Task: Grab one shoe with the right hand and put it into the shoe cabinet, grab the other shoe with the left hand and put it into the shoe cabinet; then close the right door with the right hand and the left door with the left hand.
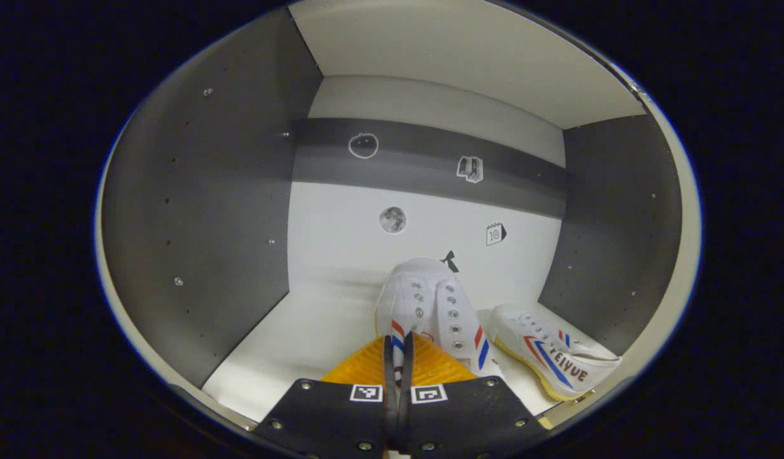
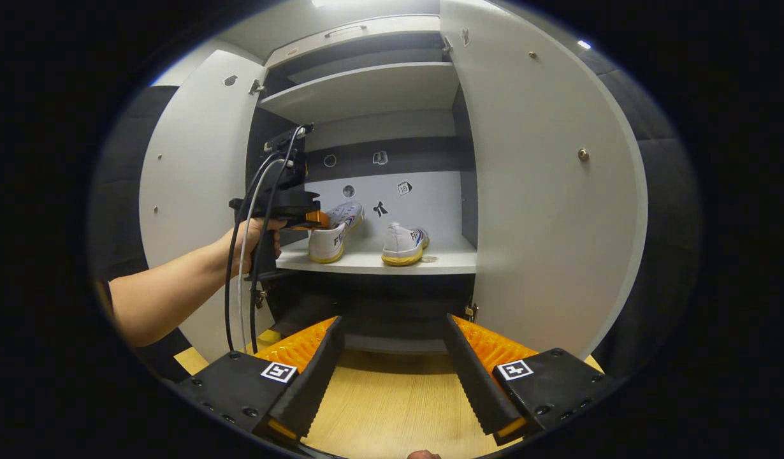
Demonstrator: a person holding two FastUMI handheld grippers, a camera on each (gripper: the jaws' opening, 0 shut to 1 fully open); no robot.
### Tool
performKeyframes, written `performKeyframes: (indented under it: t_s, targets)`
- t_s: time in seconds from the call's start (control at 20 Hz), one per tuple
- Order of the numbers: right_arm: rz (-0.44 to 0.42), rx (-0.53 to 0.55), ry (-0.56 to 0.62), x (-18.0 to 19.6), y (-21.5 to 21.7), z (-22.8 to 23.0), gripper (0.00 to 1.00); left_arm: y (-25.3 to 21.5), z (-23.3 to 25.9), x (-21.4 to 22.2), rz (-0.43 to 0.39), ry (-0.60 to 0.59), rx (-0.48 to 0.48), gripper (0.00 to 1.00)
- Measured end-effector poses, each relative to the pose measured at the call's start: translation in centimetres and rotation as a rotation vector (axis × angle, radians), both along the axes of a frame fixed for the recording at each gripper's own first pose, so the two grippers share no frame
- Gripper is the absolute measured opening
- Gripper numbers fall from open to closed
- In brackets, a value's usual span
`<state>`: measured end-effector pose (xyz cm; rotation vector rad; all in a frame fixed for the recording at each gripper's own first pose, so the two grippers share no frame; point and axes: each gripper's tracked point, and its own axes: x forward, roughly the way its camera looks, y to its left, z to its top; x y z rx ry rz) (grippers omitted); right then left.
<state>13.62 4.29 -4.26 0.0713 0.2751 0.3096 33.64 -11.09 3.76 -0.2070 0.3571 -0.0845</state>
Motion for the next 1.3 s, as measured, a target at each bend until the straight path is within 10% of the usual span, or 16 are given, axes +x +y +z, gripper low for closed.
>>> performKeyframes:
  t_s: [0.45,0.6,0.8,1.3]
  targets:
    - [-0.004,-0.002,-0.006,-0.1,0.2,0.3,0.98,1.4,-0.5,0.7,0.051,0.008,0.049,0.17]
    - [-0.008,0.003,-0.019,-0.5,0.3,0.9,0.98,1.7,0.7,-0.8,0.069,-0.005,0.088,0.41]
    - [-0.019,0.001,-0.046,-1.2,0.2,2.1,0.98,0.7,3.0,-4.8,0.018,-0.050,0.094,1.00]
    - [-0.072,-0.002,-0.112,-4.1,-1.5,5.4,0.98,0.5,11.5,-17.6,-0.022,-0.234,0.129,1.00]
